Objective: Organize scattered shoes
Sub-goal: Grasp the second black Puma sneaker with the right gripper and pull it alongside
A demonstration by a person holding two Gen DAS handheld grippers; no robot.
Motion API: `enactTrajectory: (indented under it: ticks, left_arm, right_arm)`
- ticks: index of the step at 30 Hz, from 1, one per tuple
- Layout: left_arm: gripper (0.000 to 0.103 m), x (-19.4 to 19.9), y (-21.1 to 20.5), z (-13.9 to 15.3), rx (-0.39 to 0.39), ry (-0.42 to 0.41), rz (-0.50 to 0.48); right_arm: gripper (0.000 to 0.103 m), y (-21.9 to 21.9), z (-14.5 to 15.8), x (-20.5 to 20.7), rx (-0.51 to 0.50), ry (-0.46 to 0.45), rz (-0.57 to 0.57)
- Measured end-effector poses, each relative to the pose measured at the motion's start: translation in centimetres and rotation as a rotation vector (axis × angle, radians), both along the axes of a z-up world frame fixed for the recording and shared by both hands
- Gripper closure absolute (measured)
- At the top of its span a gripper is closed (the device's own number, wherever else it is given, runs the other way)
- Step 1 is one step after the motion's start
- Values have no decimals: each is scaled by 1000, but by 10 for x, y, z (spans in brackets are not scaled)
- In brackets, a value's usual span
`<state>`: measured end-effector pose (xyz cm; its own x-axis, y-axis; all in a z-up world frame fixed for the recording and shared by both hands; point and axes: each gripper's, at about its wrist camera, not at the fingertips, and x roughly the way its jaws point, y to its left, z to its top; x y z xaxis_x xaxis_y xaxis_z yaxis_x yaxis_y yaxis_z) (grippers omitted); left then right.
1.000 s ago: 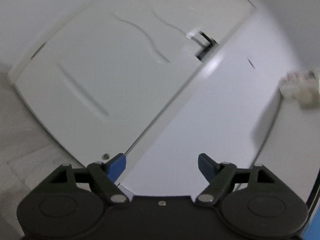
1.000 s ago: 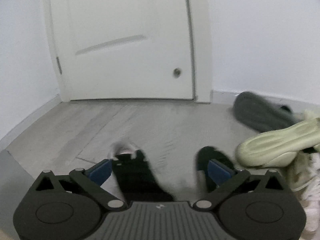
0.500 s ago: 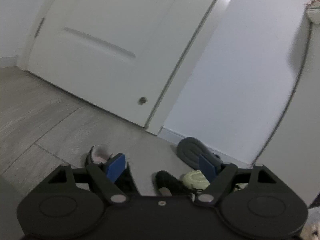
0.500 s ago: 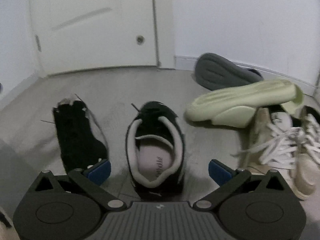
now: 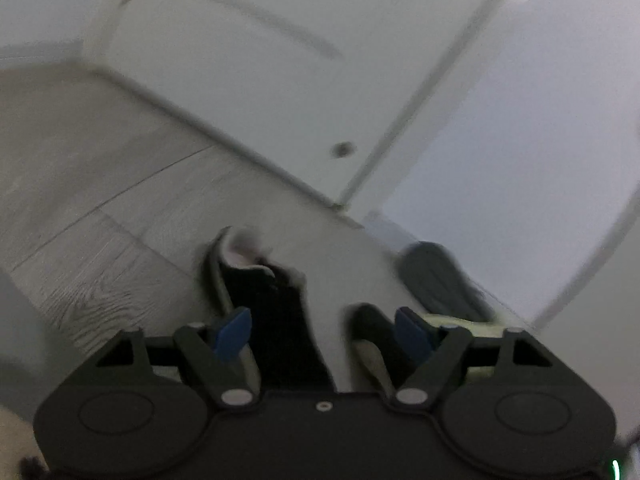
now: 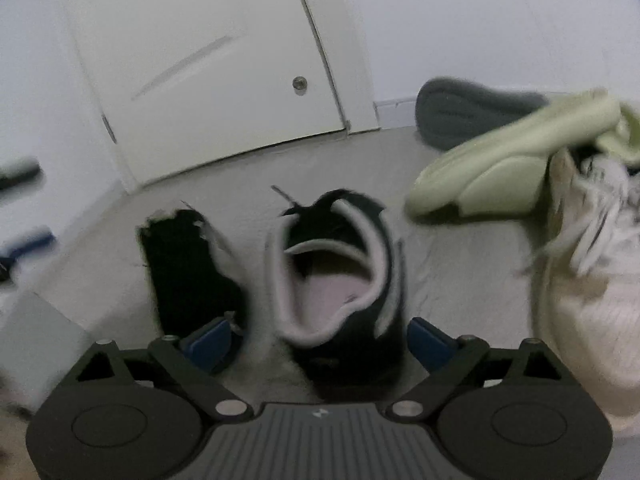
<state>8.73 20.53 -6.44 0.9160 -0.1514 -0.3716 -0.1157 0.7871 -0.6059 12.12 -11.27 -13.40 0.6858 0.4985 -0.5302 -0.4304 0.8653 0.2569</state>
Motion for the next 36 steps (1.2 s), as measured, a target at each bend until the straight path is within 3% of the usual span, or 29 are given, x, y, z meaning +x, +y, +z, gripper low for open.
enactTrajectory:
  ticks: [2, 5, 6, 9, 10, 11, 13, 18, 22, 25, 29, 36]
  left_arm:
    - [28, 1, -11, 1, 5, -50, -3]
    - [28, -17, -28, 1, 92, 18, 7]
    - [27, -21, -30, 2, 101, 16, -1]
    - [23, -30, -35, 12, 132, -49, -19]
    - [23, -29, -36, 12, 141, -44, -20]
    - [23, -27, -37, 11, 150, -33, -21]
    - [23, -21, -36, 5, 152, 15, -26]
    - [23, -19, -31, 5, 117, -1, -28]
    - [23, -3, -37, -3, 156, 34, -57]
    - [23, 0, -34, -7, 135, 34, -66]
    - [23, 2, -29, -9, 103, 13, -48]
    - [24, 6, -30, -10, 105, 25, -52]
  right_arm:
    - [7, 12, 3, -5, -123, -75, 37]
    - [10, 28, -2, -11, -290, -197, 64]
    - [16, 28, -3, -11, -309, -193, 48]
    - [23, 18, -5, -11, -284, -151, -11]
    - [31, 16, -4, -10, -268, -143, -21]
    - [32, 14, -4, -5, -250, -113, -37]
    - [42, 15, -3, 2, -237, -82, -36]
    - [42, 35, -1, 12, -230, -50, -30]
    - [42, 48, 7, 33, -205, 1, 54]
    - [41, 49, 13, 36, -216, -20, 90]
    - [42, 61, 9, 29, -332, -96, 146]
    - [41, 79, 11, 52, -231, -57, 127]
